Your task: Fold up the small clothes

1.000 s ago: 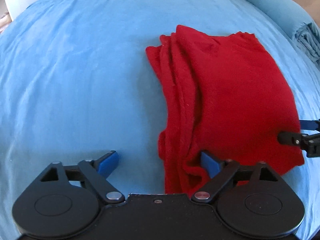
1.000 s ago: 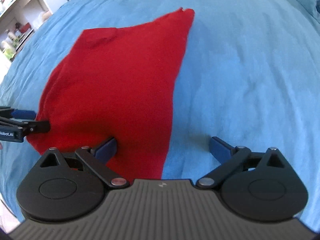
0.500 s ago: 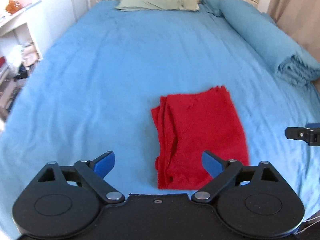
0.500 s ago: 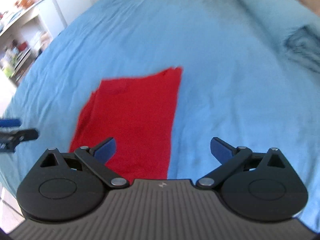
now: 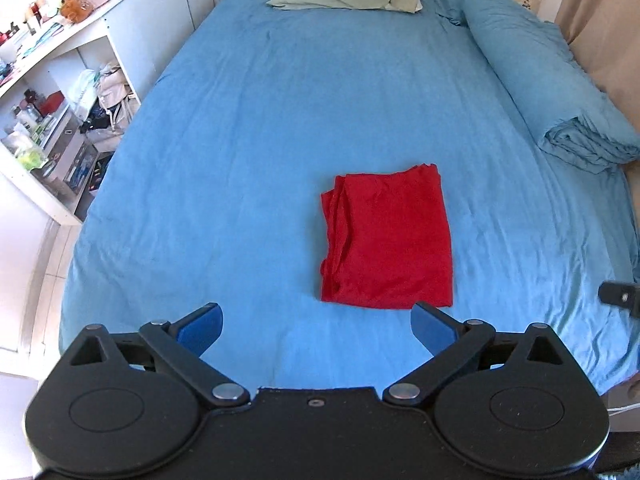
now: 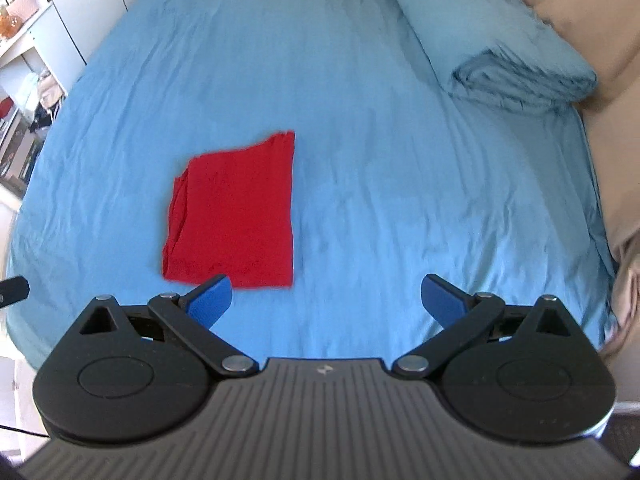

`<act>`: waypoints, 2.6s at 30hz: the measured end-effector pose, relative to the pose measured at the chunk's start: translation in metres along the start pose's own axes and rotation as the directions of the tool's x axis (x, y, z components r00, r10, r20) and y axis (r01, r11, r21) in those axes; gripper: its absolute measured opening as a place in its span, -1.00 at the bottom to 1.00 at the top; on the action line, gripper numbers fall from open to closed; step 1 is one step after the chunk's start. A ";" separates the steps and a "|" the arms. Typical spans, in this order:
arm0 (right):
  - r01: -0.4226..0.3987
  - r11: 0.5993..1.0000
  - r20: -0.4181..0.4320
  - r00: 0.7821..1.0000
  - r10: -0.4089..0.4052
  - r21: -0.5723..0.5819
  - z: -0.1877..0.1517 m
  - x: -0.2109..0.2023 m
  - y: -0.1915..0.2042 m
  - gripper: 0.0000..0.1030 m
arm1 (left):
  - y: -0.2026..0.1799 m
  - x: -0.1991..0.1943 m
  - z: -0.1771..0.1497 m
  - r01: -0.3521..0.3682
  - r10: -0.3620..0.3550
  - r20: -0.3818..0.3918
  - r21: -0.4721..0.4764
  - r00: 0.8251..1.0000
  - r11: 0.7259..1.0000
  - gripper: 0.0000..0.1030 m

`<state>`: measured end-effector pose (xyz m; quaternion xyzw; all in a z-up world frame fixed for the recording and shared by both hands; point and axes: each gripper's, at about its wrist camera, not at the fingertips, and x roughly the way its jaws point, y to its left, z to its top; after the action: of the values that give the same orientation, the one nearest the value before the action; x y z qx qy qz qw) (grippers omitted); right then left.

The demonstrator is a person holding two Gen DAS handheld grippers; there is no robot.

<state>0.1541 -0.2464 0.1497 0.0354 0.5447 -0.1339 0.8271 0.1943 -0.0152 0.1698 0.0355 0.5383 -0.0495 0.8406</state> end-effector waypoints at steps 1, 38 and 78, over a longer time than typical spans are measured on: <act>0.005 1.000 -0.014 1.000 -0.005 -0.002 -0.004 -0.005 0.000 1.00 | -0.001 -0.004 -0.002 -0.002 0.002 -0.002 -0.004 1.000 1.000 0.98; 0.004 0.999 -0.028 1.000 -0.002 0.053 -0.035 -0.031 -0.002 1.00 | -0.006 -0.030 -0.001 -0.020 0.017 0.058 0.054 0.998 0.998 0.98; -0.002 0.997 0.013 1.000 0.001 0.072 -0.048 -0.046 0.000 1.00 | -0.005 -0.041 -0.008 -0.051 0.044 0.102 0.075 0.994 0.996 0.98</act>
<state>0.0945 -0.2280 0.1717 0.0646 0.5340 -0.1528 0.8291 0.1688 -0.0178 0.2036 0.0784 0.4922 -0.0521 0.8654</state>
